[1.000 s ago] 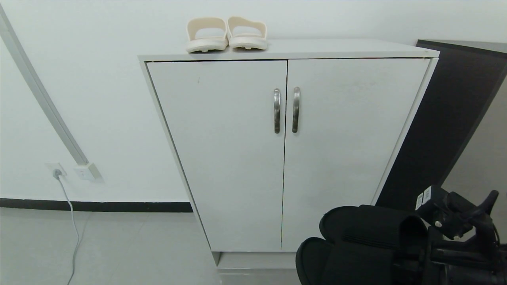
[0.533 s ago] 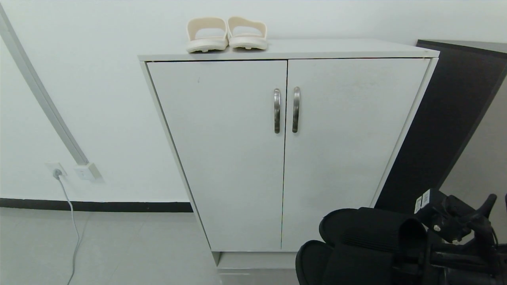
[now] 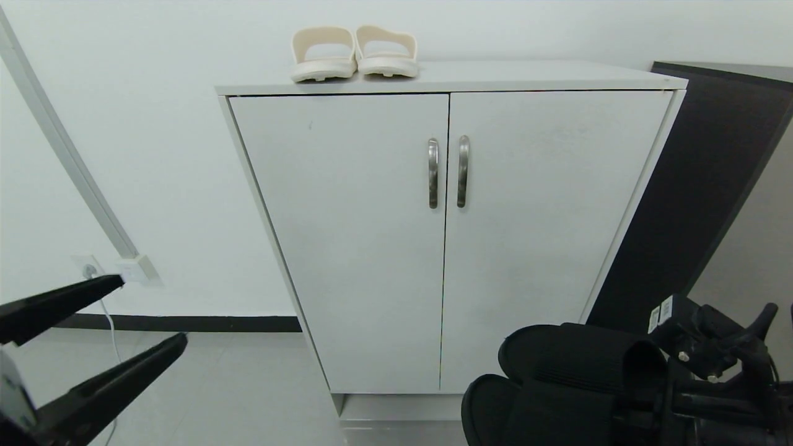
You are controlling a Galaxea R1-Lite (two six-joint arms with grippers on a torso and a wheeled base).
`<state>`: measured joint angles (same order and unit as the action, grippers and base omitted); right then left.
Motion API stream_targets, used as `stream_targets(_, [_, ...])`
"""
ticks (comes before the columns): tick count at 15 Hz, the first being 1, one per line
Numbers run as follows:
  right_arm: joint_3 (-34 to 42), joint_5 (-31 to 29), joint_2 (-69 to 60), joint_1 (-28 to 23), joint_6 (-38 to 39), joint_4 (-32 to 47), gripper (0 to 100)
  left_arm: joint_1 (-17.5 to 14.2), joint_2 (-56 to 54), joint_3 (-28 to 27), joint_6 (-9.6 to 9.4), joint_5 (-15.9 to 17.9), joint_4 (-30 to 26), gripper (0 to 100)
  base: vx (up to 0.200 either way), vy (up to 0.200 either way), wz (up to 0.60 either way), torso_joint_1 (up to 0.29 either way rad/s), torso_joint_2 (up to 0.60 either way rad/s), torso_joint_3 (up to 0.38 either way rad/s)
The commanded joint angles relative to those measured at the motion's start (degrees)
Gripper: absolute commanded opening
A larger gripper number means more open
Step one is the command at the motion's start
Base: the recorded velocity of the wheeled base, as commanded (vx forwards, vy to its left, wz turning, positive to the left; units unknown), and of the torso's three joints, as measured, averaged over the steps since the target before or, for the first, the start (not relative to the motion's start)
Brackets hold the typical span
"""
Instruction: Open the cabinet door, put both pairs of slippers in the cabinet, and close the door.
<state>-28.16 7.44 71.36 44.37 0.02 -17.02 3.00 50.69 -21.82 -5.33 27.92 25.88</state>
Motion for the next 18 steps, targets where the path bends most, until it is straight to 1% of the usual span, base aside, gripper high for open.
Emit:
stream_targets(1, [0.04, -0.05, 0.18, 0.01, -0.02, -0.03, 0, 6.67, 18.39, -4.37, -0.39, 0.91, 10.24, 100, 0.000, 0.000, 0.00, 0.000, 0.00, 0.000])
stream_targets(3, [0.21, -0.05, 0.18, 0.01, -0.02, -0.03, 0, 12.21, 24.63, -10.79, -0.12, 0.21, 11.03, 100, 0.000, 0.000, 0.00, 0.000, 0.00, 0.000])
stream_targets(4, [0.12, -0.05, 0.09, 0.01, -0.02, -0.03, 0, 14.67, 27.09, -13.34, 0.32, 0.21, 11.03, 100, 0.000, 0.000, 0.00, 0.000, 0.00, 0.000])
stream_targets(7, [0.30, -0.05, 0.18, 0.01, -0.82, -0.12, 0, 22.31, 32.37, -18.70, 2.16, 0.12, 11.12, 100, 0.000, 0.000, 0.00, 0.000, 0.00, 0.000])
stream_targets(8, [0.39, -0.05, 0.18, 0.01, -0.82, -0.12, 0, 24.34, 33.86, -20.28, 2.25, 0.21, 11.21, 100, 0.000, 0.000, 0.00, 0.000, 0.00, 0.000])
stream_targets(11, [0.47, -0.05, 0.18, -0.08, -0.73, -0.12, 0, 29.52, 40.01, -27.84, 2.34, 0.21, 11.38, 100, 0.000, 0.000, 0.00, 0.000, 0.00, 0.000])
stream_targets(12, [0.47, -0.05, 0.27, -0.08, -0.73, -0.12, 0, 30.75, 42.39, -30.83, 2.43, 0.12, 11.38, 100, 0.000, 0.000, 0.00, 0.000, 0.00, 0.000])
stream_targets(13, [0.56, -0.05, 0.53, -0.16, -0.73, -0.12, 0, 31.72, 44.15, -33.73, 3.66, 0.03, 11.12, 100, 0.000, 0.000, 0.00, 0.000, 0.00, 0.000])
stream_targets(14, [0.74, -0.05, 0.53, -0.16, -0.73, -0.12, 0, 32.25, 44.85, -35.66, 5.94, -0.06, 10.77, 100, 0.000, 0.000, 0.00, 0.000, 0.00, 0.000])
stream_targets(15, [0.91, -0.05, 0.36, -0.16, -0.73, -0.12, 0, 33.39, 46.25, -38.56, 9.99, 0.21, 10.68, 100, 0.000, 0.000, 0.00, 0.000, 0.00, 0.000])
stream_targets(16, [0.83, -0.05, 0.36, -0.16, -0.73, -0.12, 0, 33.92, 47.66, -40.93, 12.01, 0.47, 10.68, 100, 0.000, 0.000, 0.00, 0.000, 0.00, 0.000])
stream_targets(17, [0.83, -0.05, 0.44, -0.16, -0.73, -0.12, 0, 34.09, 49.68, -43.48, 12.80, 1.00, 10.68, 100, 0.000, 0.000, 0.00, 0.000, 0.00, 0.000])
stream_targets(18, [0.91, -0.05, 0.44, -0.16, -0.73, -0.12, 0, 34.18, 51.18, -45.59, 14.12, 2.23, 10.59, 100, 0.000, 0.000, 0.00, 0.000, 0.00, 0.000])
